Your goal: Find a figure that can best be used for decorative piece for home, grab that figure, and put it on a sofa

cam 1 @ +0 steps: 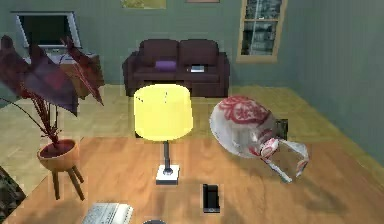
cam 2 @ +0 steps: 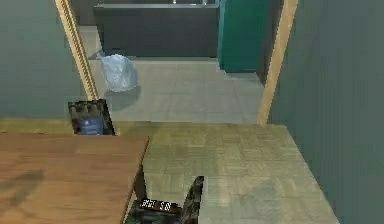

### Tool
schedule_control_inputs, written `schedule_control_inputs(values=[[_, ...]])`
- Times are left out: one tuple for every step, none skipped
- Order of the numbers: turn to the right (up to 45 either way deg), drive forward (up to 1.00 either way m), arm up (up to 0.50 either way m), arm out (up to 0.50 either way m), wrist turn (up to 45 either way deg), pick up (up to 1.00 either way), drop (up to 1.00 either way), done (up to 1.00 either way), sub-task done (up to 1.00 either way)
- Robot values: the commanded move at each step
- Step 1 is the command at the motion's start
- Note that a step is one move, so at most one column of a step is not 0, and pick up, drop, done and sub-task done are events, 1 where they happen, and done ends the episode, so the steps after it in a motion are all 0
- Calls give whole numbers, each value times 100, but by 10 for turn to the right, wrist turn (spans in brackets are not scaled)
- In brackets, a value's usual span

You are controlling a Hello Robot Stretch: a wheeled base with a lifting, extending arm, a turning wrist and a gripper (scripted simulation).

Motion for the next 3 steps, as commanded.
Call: schedule_control_inputs(values=[[-450,0,0,0,0,0,0,0,0],[-270,0,0,0,0,0,0,0,0],[0,0,50,0,0,0,0,0,0]])
